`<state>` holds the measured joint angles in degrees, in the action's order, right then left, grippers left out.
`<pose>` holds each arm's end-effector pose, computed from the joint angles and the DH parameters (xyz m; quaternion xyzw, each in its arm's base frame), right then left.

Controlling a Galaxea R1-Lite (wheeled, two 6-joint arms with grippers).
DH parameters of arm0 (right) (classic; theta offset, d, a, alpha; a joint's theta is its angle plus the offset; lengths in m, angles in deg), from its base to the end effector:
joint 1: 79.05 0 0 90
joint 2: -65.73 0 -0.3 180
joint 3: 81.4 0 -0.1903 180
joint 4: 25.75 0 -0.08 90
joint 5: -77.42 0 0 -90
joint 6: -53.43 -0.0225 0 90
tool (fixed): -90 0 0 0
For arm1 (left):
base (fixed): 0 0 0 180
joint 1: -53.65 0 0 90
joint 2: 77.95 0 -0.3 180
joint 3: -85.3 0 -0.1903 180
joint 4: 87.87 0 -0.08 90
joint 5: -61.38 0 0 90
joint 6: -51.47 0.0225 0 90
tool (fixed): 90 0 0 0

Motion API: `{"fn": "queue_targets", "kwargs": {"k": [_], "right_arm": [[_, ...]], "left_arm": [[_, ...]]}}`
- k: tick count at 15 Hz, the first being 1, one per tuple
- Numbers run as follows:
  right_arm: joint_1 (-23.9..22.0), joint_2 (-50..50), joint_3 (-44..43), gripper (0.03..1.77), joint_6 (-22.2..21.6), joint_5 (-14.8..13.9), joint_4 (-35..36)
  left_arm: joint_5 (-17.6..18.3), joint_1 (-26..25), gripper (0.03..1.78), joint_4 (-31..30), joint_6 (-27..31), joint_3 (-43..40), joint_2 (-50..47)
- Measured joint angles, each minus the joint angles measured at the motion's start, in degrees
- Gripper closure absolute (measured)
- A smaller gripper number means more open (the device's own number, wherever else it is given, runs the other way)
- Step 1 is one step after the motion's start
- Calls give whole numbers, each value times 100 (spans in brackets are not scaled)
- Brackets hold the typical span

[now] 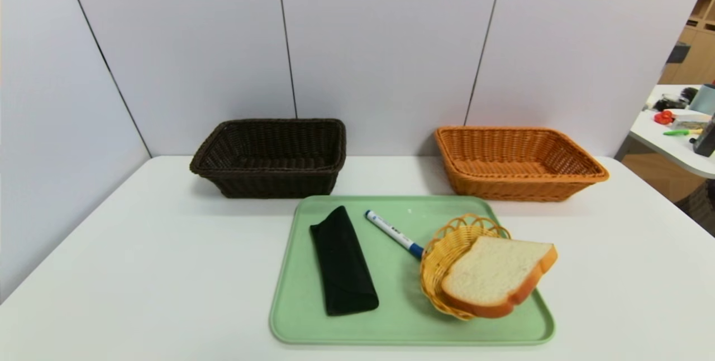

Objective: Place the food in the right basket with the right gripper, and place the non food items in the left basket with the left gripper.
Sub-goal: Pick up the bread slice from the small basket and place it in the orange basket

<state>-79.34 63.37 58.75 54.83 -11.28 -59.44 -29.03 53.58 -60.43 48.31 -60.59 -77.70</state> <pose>-0.0465 0.0007 0.1350 -0.0127 -0.0333 0.0084 0.9993 -0.0401 0.0001 0.1188 -0.0277 -0.0561 0.0026 0.9980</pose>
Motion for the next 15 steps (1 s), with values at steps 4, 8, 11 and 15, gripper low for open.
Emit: {"fn": "queue_targets", "kwargs": {"k": [4, 8, 11, 15], "right_arm": [[-48, -968, -2656, 10, 165, 444, -1726], [-139, -2476, -4916, 10, 199, 758, -3121], [-177, -3628, -6092, 10, 91, 811, -3829], [-155, -4959, -6708, 10, 80, 789, -4216]], "left_arm": [[137, 0, 12, 880, 187, 1237, 512], [257, 2, 12, 933, 132, 2352, 1659], [252, 2, 12, 973, -108, 3198, 2723], [202, 2, 12, 1186, -260, 4044, 4229]]}}
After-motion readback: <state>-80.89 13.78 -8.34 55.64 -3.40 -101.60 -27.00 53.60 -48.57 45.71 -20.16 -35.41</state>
